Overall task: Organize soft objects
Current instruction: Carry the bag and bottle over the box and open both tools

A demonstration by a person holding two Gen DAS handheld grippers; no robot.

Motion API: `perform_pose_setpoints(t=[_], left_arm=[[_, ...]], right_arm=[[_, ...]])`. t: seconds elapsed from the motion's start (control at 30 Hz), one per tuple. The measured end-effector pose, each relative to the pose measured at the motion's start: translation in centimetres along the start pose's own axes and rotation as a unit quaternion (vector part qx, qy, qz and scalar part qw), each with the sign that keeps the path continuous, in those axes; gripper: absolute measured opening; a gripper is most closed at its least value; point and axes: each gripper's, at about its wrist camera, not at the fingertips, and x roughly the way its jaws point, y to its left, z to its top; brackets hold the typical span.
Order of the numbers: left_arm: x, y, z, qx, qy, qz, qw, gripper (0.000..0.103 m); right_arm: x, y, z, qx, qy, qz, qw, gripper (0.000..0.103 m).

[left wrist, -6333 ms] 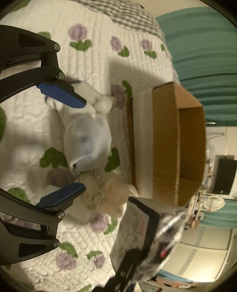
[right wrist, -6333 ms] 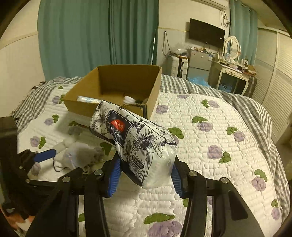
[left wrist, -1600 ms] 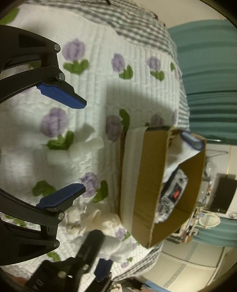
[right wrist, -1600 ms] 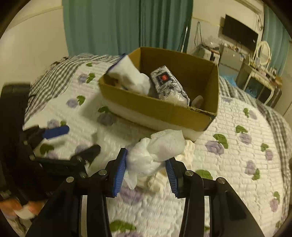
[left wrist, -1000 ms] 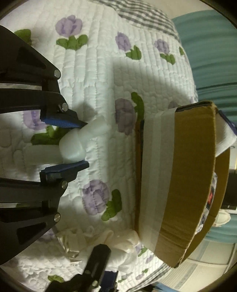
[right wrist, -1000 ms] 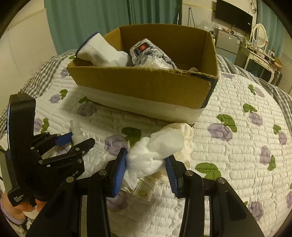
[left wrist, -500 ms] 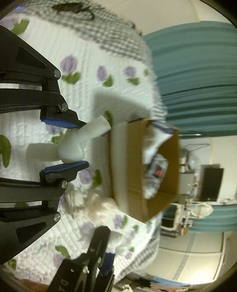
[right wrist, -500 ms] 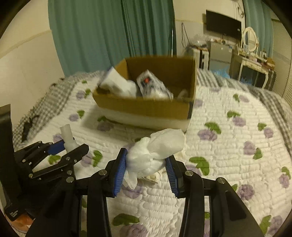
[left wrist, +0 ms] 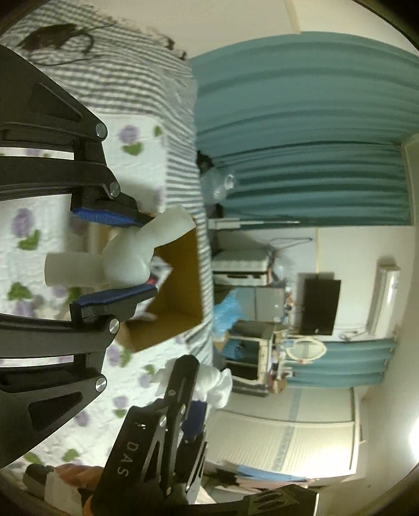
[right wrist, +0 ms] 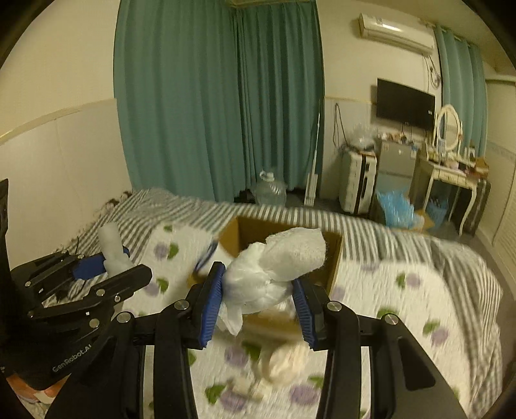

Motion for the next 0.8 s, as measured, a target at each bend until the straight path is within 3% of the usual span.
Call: perform_pose_setpoints(t=[0.17, 0.3, 0.57, 0.7, 0.73, 0.77, 0.8], left_arm=[[5.5, 0.5, 2.0, 0.002, 0.009, 0.0, 1.0, 0.033], [11.1, 0.9, 2.2, -0.005, 0.034, -0.009, 0.9994, 0.033], [19.5, 0.9, 0.7, 0.006, 0.08, -0.002, 0.9968, 0.035], [20.6, 1.1, 0.7, -0.005, 0.078, 0.0, 0.9969, 0.038], [20.7, 1.2, 0.7, -0.008, 0.08, 0.007, 0.9967, 0.041], [20.7, 1.2, 0.7, -0.012, 0.08, 0.008, 0.9967, 0.051], [20.4, 1.2, 0.6, -0.018, 0.076, 0.009, 0.9969, 0.067]], right_arm=[[3.3, -1.4, 3.7, -0.008, -0.008, -0.005, 1.0, 0.041], [7.9, -2.9, 4.7, -0.001, 0.004, -0.012, 1.0, 0.041], [19.6, -7.0, 2.7, 0.029, 0.071, -0.005, 0.997, 0.042], [21.7, -8.2, 1.7, 0.038, 0.061, 0.004, 0.997, 0.043], [21.9, -8.5, 1.6, 0.042, 0.055, 0.005, 0.998, 0.048], [21.9, -8.8, 1.5, 0.045, 0.05, 0.004, 0.998, 0.053], [21.9, -9.1, 1.5, 0.051, 0.044, -0.001, 0.998, 0.066]])
